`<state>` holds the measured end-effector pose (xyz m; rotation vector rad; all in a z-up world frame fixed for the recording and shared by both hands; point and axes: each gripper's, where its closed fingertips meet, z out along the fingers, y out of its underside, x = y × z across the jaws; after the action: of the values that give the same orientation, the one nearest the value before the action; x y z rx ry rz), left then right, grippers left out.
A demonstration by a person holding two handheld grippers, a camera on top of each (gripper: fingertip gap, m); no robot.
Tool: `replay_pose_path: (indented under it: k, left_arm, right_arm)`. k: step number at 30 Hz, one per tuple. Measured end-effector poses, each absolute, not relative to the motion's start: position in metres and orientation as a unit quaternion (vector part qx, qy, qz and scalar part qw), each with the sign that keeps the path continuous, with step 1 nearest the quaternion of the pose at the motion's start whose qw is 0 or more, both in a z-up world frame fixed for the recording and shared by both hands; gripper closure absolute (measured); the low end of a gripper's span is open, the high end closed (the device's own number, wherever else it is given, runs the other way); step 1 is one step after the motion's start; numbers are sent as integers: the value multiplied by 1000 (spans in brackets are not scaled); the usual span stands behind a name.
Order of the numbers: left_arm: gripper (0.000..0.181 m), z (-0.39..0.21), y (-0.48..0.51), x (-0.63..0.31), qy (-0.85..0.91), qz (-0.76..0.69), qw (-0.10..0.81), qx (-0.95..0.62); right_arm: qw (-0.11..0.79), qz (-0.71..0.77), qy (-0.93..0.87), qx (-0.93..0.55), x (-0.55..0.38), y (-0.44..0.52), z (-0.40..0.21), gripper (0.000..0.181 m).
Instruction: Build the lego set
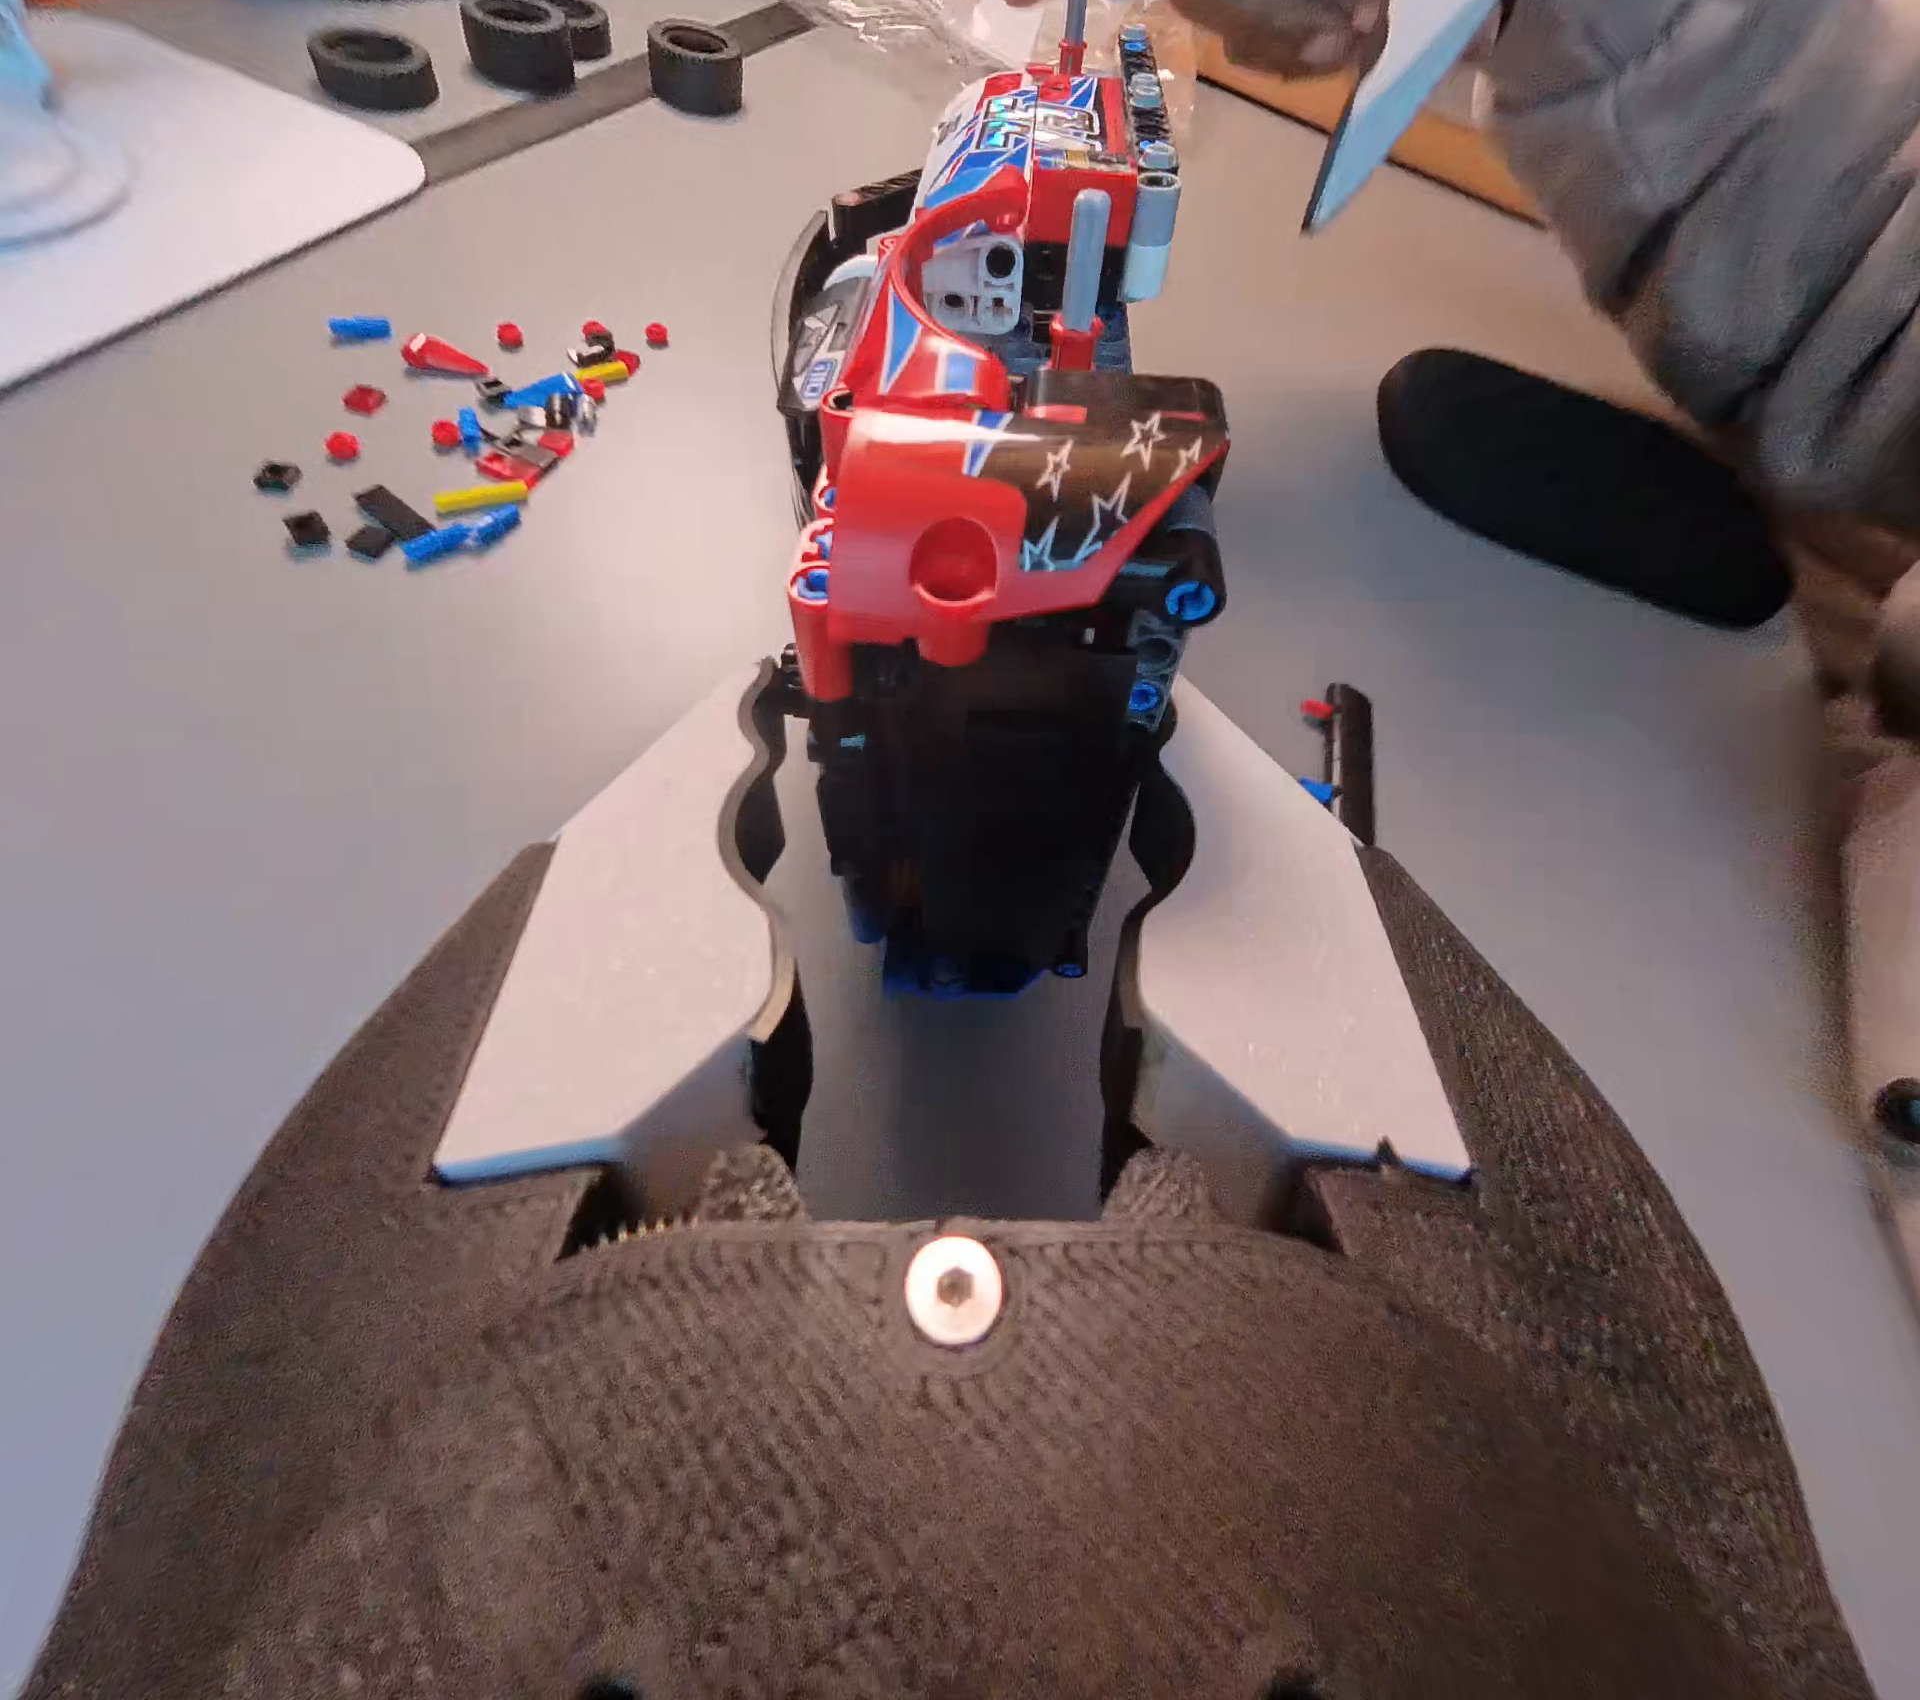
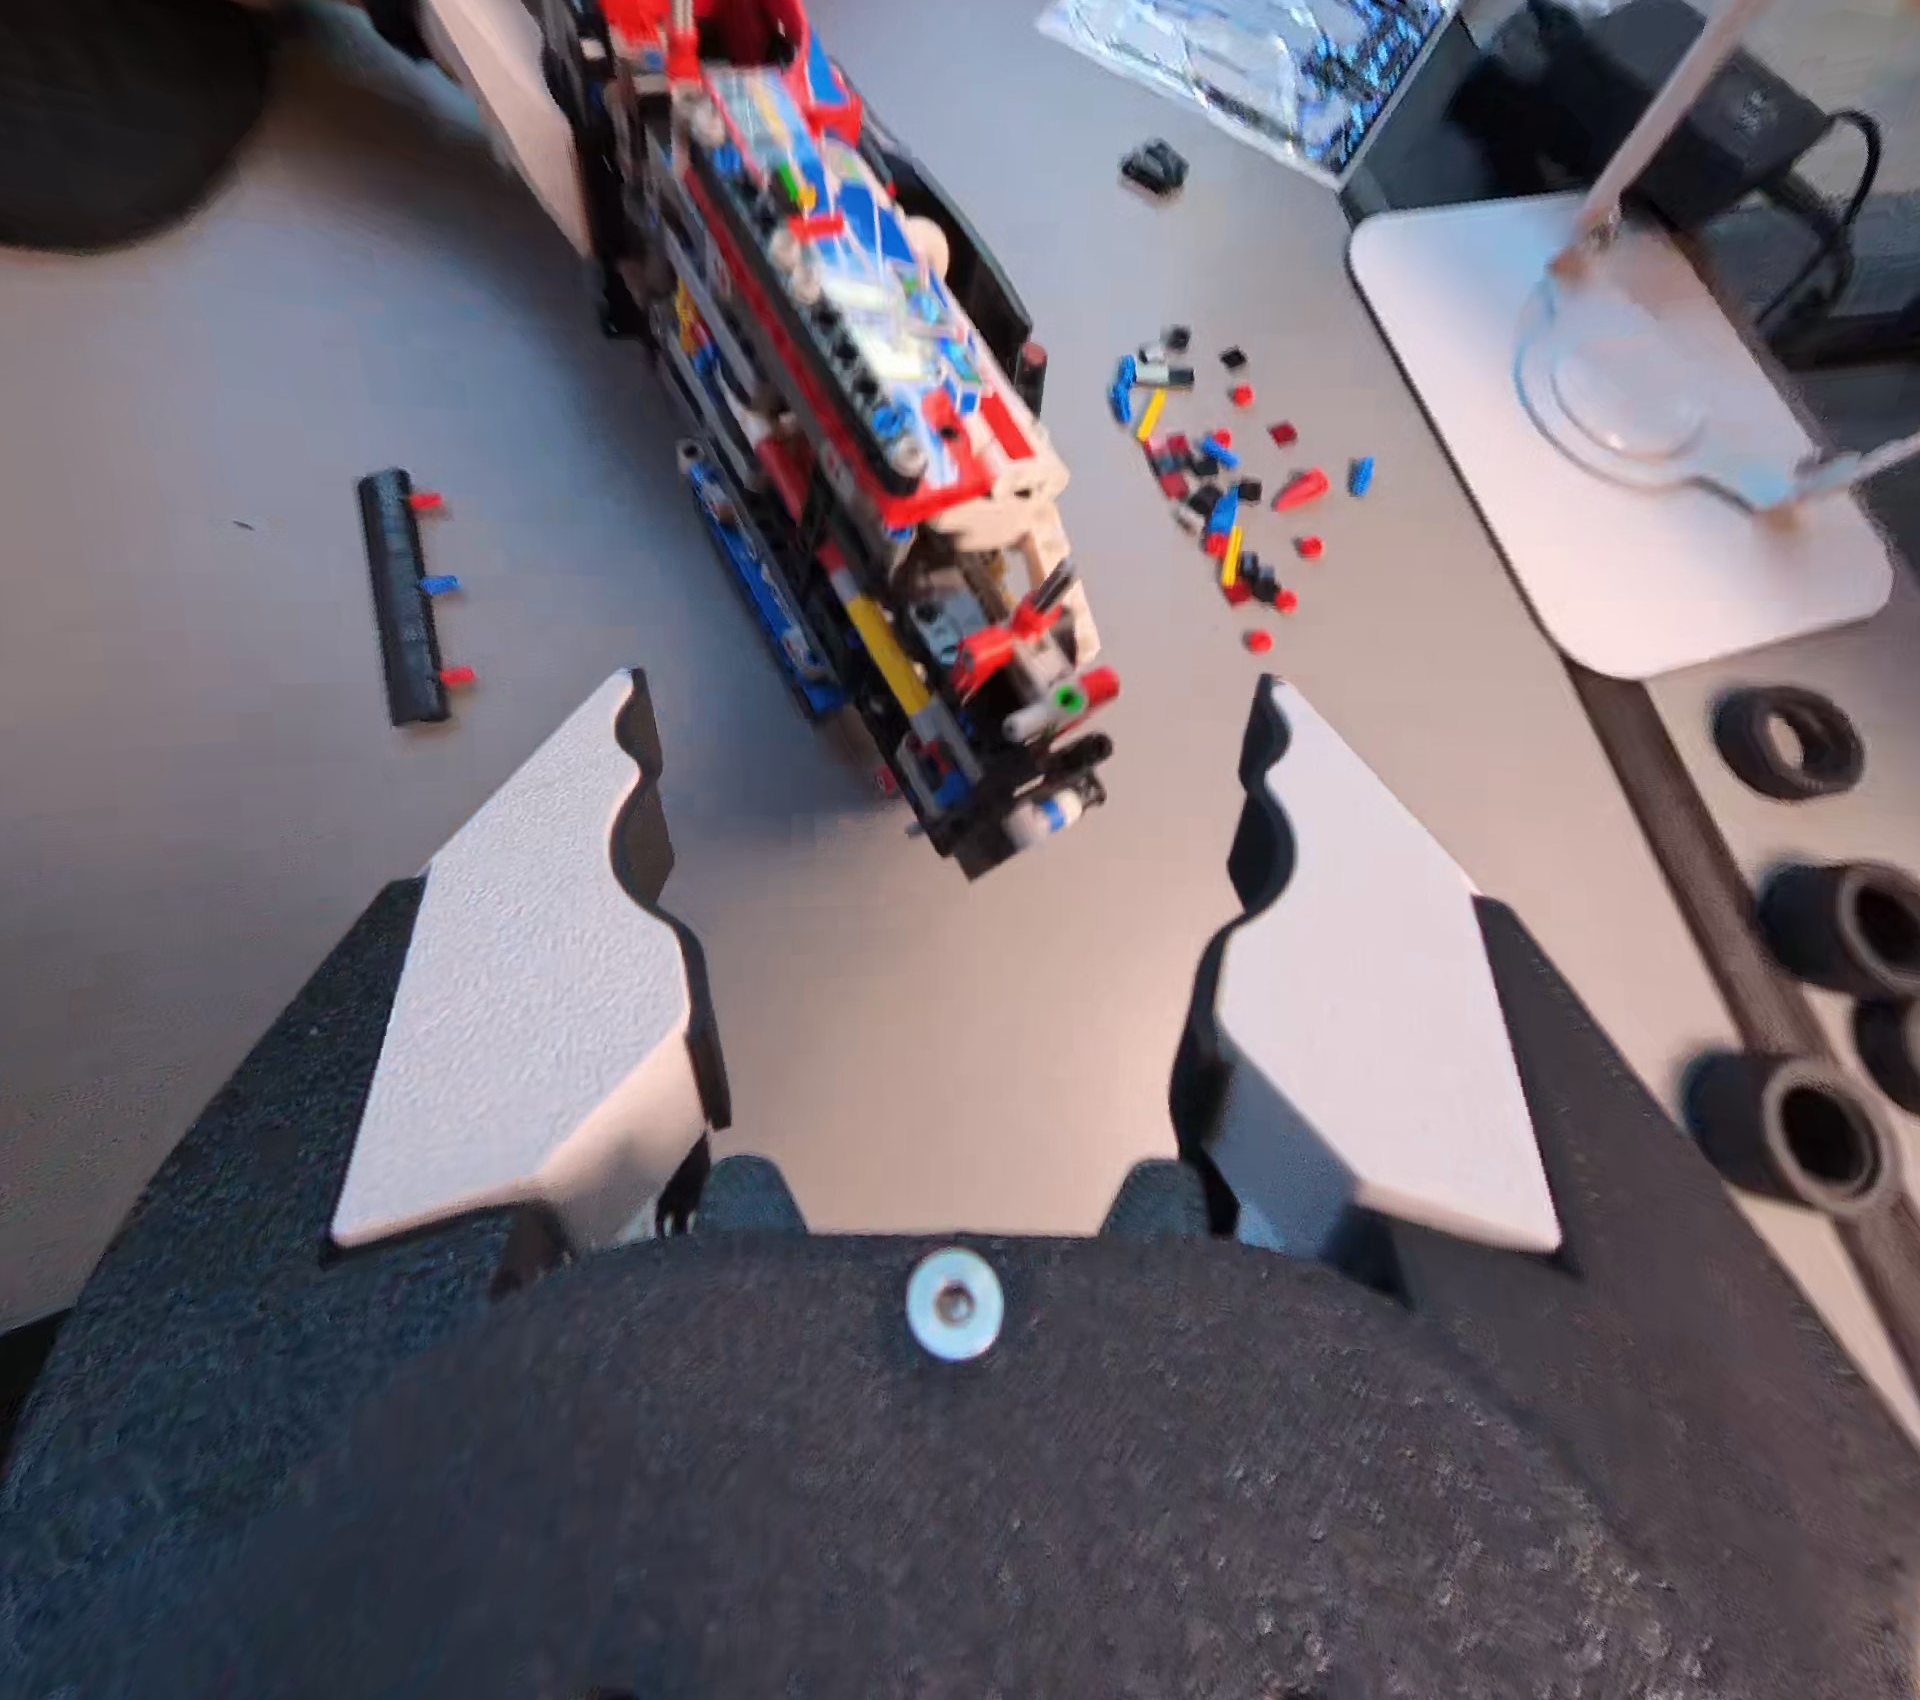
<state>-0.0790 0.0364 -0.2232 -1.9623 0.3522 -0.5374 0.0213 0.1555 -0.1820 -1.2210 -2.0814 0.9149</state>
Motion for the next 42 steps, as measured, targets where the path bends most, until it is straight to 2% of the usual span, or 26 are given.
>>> replay_pose_path:
  k: [6,9,13,18,25,30,33,37,42]
  left_arm:
    - [115,-233,39,-70,-23,-379,425,-821]
    - [115,-233,40,-63,-71,-421,394,-814]
    - [115,-232,42,-47,-97,-451,372,-806]
    - [107,-226,34,-33,-87,-472,368,-796]
    - [104,-219,14,-60,-48,-397,432,-808]
    - [113,-210,20,-62,18,-324,470,-821]
    - [138,-202,26,-55,11,-372,466,-803]
    - [140,-204,36,-58,-51,-438,453,-775]
    - [140,-212,42,-76,-174,-541,427,-704]
  right_arm:
    - [270,357,-669,-593,36,177,-248,80]
    - [238,375,-644,-623,36,176,-261,96]
    - [225,386,-626,-639,35,186,-263,133]
    - [187,401,-623,-646,31,192,-262,152]
    - [134,381,-642,-652,25,196,-263,153]
    - [27,347,-636,-688,33,193,-268,153]
    - [-17,316,-654,-687,40,194,-269,153]
    - [-21,291,-661,-692,41,204,-265,153]
    - [36,333,-643,-688,33,210,-258,149]
